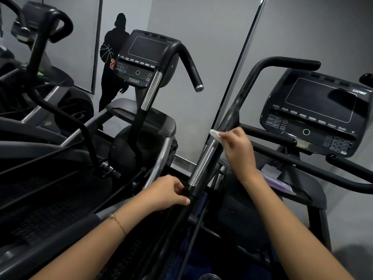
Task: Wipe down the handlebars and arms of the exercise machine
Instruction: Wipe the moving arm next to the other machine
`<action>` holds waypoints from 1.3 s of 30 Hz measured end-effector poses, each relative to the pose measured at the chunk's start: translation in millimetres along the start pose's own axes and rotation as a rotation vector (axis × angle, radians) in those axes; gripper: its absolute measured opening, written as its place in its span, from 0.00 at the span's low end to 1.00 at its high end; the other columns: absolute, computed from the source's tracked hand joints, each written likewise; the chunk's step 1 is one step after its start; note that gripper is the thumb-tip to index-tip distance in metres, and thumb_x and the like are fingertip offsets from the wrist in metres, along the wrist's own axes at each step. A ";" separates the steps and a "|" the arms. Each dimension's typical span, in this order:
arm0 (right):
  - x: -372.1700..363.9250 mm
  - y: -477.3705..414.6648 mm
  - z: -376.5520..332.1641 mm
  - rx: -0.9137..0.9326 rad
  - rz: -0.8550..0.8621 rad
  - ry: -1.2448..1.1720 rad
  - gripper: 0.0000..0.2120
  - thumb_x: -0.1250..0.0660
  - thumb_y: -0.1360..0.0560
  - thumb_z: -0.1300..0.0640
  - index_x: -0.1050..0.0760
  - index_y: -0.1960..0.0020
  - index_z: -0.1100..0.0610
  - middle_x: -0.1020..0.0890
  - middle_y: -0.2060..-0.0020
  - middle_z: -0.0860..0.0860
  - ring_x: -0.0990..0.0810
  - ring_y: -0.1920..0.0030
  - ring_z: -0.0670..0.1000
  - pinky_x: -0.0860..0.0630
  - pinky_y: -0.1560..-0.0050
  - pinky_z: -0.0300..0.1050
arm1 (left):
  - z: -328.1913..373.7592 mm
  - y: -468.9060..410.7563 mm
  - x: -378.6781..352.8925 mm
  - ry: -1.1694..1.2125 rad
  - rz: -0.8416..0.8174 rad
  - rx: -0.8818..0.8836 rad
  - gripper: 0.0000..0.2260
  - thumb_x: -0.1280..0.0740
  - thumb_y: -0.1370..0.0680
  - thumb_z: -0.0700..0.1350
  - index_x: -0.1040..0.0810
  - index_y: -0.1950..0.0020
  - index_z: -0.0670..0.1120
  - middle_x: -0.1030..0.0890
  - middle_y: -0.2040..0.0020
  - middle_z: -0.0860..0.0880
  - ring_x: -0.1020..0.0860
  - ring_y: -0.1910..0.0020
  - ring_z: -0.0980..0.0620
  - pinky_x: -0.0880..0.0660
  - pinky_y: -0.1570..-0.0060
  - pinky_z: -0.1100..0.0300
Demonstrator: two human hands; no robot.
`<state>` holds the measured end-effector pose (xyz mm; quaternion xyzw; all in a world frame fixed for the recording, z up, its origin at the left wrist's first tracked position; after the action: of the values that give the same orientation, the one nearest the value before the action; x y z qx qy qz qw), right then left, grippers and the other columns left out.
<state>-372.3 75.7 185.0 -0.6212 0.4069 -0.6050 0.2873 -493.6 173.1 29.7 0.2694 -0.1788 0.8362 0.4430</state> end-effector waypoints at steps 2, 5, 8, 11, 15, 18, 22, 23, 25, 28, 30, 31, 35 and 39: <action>-6.3 18.2 -7.0 0.080 -0.024 0.044 0.07 0.32 0.27 0.64 0.20 0.50 0.65 0.24 0.59 0.57 0.24 0.62 0.52 0.24 0.63 0.43 | 24.9 -3.7 15.2 -0.085 0.087 -0.046 0.22 0.27 0.29 0.51 0.24 0.38 0.47 0.21 0.46 0.52 0.24 0.49 0.56 0.30 0.49 0.68; 0.8 11.9 1.3 0.142 -0.018 0.092 0.08 0.31 0.28 0.63 0.19 0.50 0.63 0.23 0.59 0.57 0.25 0.60 0.54 0.27 0.62 0.42 | 62.9 -14.2 26.8 -0.114 0.220 -0.123 0.26 0.30 0.28 0.56 0.28 0.33 0.48 0.26 0.39 0.49 0.24 0.43 0.51 0.27 0.41 0.56; 6.8 -19.4 21.8 0.042 -0.004 0.035 0.07 0.32 0.27 0.66 0.19 0.50 0.63 0.22 0.60 0.56 0.24 0.60 0.53 0.27 0.60 0.43 | 100.0 -30.1 27.1 -0.136 0.300 -0.214 0.22 0.32 0.26 0.56 0.28 0.35 0.48 0.27 0.41 0.49 0.25 0.43 0.49 0.27 0.42 0.55; 5.0 -53.5 33.5 -0.045 0.027 -0.001 0.08 0.35 0.25 0.64 0.21 0.48 0.62 0.21 0.56 0.55 0.24 0.58 0.49 0.26 0.56 0.43 | 129.6 -50.8 35.8 -0.127 0.402 -0.244 0.25 0.33 0.25 0.55 0.32 0.32 0.46 0.28 0.38 0.47 0.27 0.40 0.47 0.28 0.42 0.54; 6.8 -63.7 42.2 -0.066 0.062 -0.019 0.07 0.35 0.25 0.64 0.20 0.49 0.62 0.21 0.55 0.54 0.22 0.56 0.50 0.30 0.56 0.32 | 148.8 -73.2 44.1 -0.151 0.467 -0.252 0.22 0.32 0.24 0.53 0.30 0.35 0.43 0.26 0.40 0.45 0.25 0.42 0.45 0.27 0.43 0.51; 7.8 -35.2 35.8 0.043 0.028 -0.040 0.08 0.32 0.27 0.66 0.19 0.48 0.63 0.22 0.56 0.55 0.24 0.58 0.48 0.30 0.56 0.27 | 146.1 -83.2 44.4 -0.170 0.474 -0.236 0.17 0.31 0.25 0.51 0.25 0.41 0.43 0.23 0.45 0.45 0.24 0.46 0.45 0.25 0.49 0.52; 5.6 -51.0 47.5 -0.013 -0.113 -0.140 0.09 0.31 0.27 0.64 0.19 0.47 0.62 0.24 0.54 0.52 0.26 0.56 0.44 0.31 0.53 0.25 | 144.6 -93.0 46.1 -0.180 0.462 -0.215 0.15 0.30 0.27 0.51 0.23 0.47 0.42 0.21 0.50 0.46 0.22 0.50 0.45 0.25 0.53 0.53; 5.0 -63.0 55.5 -0.049 -0.120 -0.129 0.09 0.32 0.26 0.63 0.20 0.46 0.62 0.25 0.53 0.50 0.25 0.55 0.44 0.32 0.53 0.23 | 143.9 -95.2 46.8 -0.174 0.459 -0.207 0.15 0.29 0.27 0.52 0.22 0.48 0.42 0.21 0.51 0.46 0.22 0.51 0.45 0.25 0.53 0.53; 6.1 -81.0 70.5 -0.108 -0.093 -0.086 0.09 0.34 0.24 0.63 0.20 0.46 0.63 0.25 0.54 0.49 0.25 0.54 0.47 0.35 0.55 0.20 | 143.0 -97.1 47.2 -0.161 0.456 -0.203 0.15 0.29 0.28 0.52 0.21 0.48 0.43 0.20 0.52 0.47 0.21 0.52 0.46 0.24 0.53 0.53; 10.0 -71.1 68.3 -0.088 -0.006 -0.016 0.08 0.35 0.25 0.64 0.20 0.48 0.64 0.23 0.57 0.54 0.25 0.57 0.49 0.33 0.56 0.26 | 142.6 -95.6 46.4 -0.156 0.460 -0.212 0.15 0.29 0.27 0.52 0.22 0.47 0.43 0.20 0.51 0.46 0.22 0.52 0.46 0.24 0.52 0.52; 6.8 -44.5 47.3 0.054 0.019 0.043 0.07 0.34 0.26 0.64 0.19 0.51 0.64 0.22 0.60 0.57 0.24 0.60 0.53 0.29 0.58 0.39 | 144.2 -94.4 45.5 -0.159 0.459 -0.229 0.14 0.30 0.27 0.51 0.23 0.46 0.43 0.21 0.50 0.46 0.22 0.51 0.45 0.24 0.52 0.53; 3.3 -30.3 37.3 0.117 0.002 0.062 0.07 0.33 0.27 0.64 0.19 0.52 0.65 0.22 0.61 0.57 0.24 0.61 0.54 0.28 0.60 0.42 | 145.3 -94.3 45.0 -0.161 0.454 -0.240 0.13 0.30 0.26 0.50 0.23 0.47 0.45 0.21 0.50 0.46 0.22 0.51 0.45 0.25 0.54 0.54; 3.7 -41.1 38.5 0.066 -0.071 0.015 0.07 0.34 0.26 0.65 0.20 0.51 0.65 0.22 0.57 0.59 0.22 0.57 0.56 0.27 0.58 0.42 | 145.2 -95.4 44.2 -0.165 0.443 -0.221 0.13 0.30 0.27 0.51 0.22 0.47 0.45 0.21 0.49 0.45 0.22 0.51 0.45 0.24 0.53 0.53; 5.1 -73.6 67.3 -0.214 -0.077 -0.026 0.13 0.41 0.21 0.62 0.24 0.38 0.60 0.25 0.51 0.56 0.26 0.53 0.50 0.38 0.56 0.29 | 143.2 -93.9 44.8 -0.136 0.427 -0.179 0.15 0.29 0.27 0.52 0.22 0.47 0.44 0.21 0.50 0.46 0.22 0.53 0.46 0.23 0.53 0.52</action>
<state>-294.7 99.3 243.3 -0.6714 0.4410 -0.5606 0.2013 -393.8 176.0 175.9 0.2406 -0.3345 0.8717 0.2653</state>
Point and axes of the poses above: each hand's wrist, its own y-axis away from the middle knuckle, its own x-axis out of the back of the hand, z = x × y, the point moved 9 cm from there along -y, towards the middle knuckle
